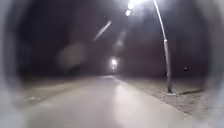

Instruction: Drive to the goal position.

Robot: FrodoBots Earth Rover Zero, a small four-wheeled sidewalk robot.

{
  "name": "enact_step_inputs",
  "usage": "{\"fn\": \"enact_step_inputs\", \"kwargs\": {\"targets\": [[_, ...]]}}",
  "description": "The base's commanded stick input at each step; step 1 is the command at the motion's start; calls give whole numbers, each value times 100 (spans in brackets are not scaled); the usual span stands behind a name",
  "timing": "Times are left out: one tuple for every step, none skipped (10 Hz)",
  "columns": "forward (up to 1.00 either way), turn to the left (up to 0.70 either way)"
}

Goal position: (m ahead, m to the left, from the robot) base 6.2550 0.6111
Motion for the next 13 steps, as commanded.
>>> {"fn": "enact_step_inputs", "kwargs": {"targets": [[100, 0], [100, 0], [100, 0], [100, 0], [100, 0], [100, 0], [100, 0], [100, 0], [100, 0], [100, 0], [100, 0], [100, 0], [100, 0]]}}
